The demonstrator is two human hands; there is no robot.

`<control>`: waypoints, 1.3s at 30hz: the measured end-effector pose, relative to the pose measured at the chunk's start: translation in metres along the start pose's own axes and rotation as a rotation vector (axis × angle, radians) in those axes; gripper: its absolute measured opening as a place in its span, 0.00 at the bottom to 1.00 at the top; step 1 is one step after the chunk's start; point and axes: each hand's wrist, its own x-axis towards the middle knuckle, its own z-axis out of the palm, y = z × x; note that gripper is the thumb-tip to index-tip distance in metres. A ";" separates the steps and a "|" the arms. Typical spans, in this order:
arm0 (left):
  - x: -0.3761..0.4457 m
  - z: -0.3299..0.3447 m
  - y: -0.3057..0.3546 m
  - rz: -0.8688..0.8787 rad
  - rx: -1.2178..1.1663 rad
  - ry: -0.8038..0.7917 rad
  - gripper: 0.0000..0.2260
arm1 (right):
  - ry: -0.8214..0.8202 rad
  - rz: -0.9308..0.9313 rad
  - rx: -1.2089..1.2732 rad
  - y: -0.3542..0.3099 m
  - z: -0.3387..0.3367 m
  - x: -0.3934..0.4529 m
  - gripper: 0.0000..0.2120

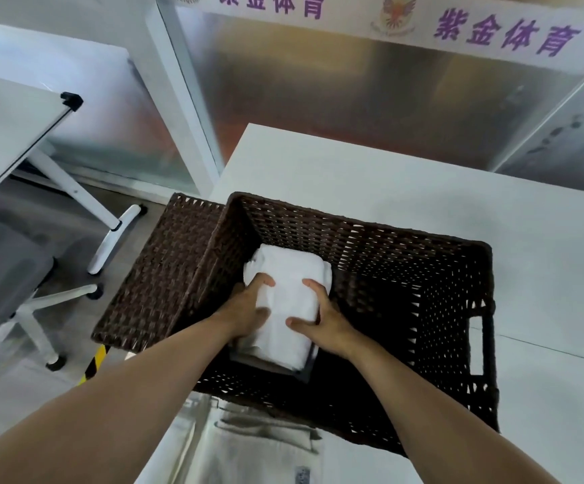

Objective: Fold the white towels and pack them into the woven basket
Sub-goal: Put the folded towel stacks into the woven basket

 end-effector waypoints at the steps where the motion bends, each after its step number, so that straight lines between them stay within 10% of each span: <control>1: 0.000 0.001 0.004 0.005 0.075 0.009 0.23 | -0.015 0.013 -0.054 -0.002 -0.003 -0.004 0.41; 9: -0.011 0.002 0.032 0.051 0.718 0.113 0.31 | 0.136 -0.105 -0.867 -0.027 -0.010 -0.011 0.40; 15: -0.027 -0.010 0.031 0.020 0.594 0.020 0.32 | 0.145 -0.140 -0.768 -0.038 -0.018 -0.025 0.36; 29: -0.144 -0.035 0.068 0.375 0.326 0.581 0.19 | 0.492 -0.413 -0.626 -0.080 -0.020 -0.091 0.28; 39: -0.222 -0.021 0.044 0.548 0.263 0.672 0.17 | 0.702 -0.488 -0.454 -0.082 0.021 -0.178 0.25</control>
